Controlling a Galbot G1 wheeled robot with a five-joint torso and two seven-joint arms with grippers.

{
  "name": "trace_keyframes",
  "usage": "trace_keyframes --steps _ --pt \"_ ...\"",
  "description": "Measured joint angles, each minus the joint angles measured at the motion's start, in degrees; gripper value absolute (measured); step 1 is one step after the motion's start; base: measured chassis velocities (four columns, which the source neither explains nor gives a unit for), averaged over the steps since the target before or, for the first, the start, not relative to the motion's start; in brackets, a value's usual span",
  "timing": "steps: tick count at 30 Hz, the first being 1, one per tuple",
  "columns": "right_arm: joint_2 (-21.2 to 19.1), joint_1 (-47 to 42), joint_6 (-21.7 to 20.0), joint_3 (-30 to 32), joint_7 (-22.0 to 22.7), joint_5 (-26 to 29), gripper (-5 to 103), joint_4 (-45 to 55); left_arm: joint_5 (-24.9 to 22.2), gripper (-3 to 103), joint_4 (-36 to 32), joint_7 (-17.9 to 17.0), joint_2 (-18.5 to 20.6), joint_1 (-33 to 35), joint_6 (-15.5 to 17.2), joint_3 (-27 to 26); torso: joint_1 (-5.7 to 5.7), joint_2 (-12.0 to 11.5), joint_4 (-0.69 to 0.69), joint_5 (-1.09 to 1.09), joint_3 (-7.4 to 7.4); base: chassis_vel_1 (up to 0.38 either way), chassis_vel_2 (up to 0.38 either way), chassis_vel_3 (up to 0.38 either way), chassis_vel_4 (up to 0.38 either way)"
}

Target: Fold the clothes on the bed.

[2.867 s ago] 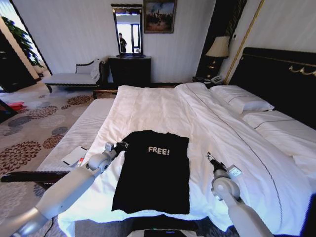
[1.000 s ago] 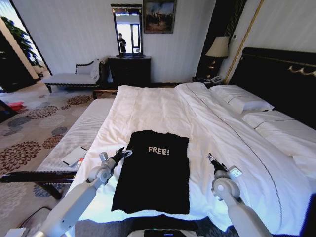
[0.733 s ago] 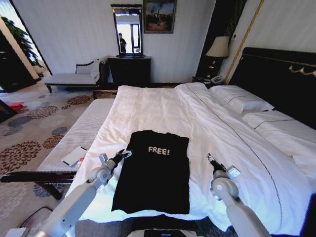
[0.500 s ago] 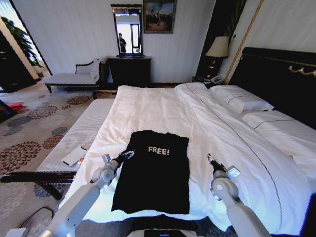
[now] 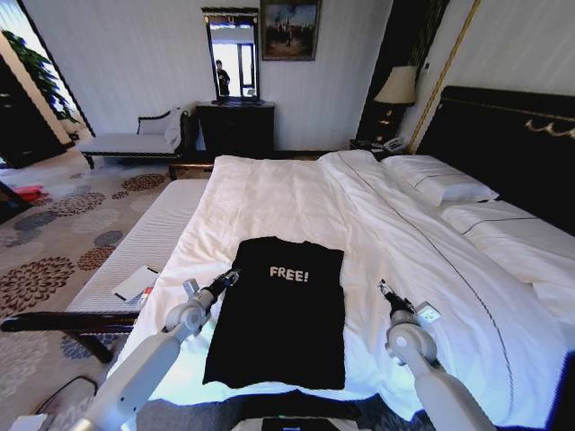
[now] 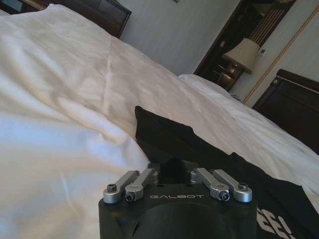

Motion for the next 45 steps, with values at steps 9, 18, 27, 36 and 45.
trace_keyframes --steps 9,18,27,36,45 --pt "0.05 0.24 0.00 -0.01 0.00 -0.08 100 -0.49 0.28 1 0.96 0.24 -0.15 -0.26 -0.18 -0.26 0.00 0.00 0.00 0.00 0.00 0.000 0.000 0.000 0.000" --pt "0.28 0.72 0.02 -0.45 -0.01 -0.29 100 -1.09 0.44 1 1.64 0.41 -1.24 -1.59 -0.50 0.21 0.00 0.00 0.01 0.00 0.00 0.000 0.000 0.000 0.000" --pt "0.20 1.39 0.04 -1.16 0.00 -0.41 100 -1.71 2.53 1 1.93 0.48 -2.28 -8.56 -0.21 4.99 0.00 0.00 -0.01 0.00 0.00 0.000 0.000 0.000 0.000" --pt "0.36 1.65 0.07 -1.07 0.10 -0.45 100 -1.96 4.08 1 2.15 0.55 -1.59 -12.76 0.09 8.97 0.00 0.00 0.00 0.00 0.00 0.000 0.000 0.000 0.000" --pt "0.50 1.42 0.13 -0.92 0.08 -0.65 100 -2.31 4.97 1 1.34 0.60 -0.58 -10.79 0.08 7.87 0.00 0.00 0.00 -0.01 0.00 0.000 0.000 0.000 0.000"
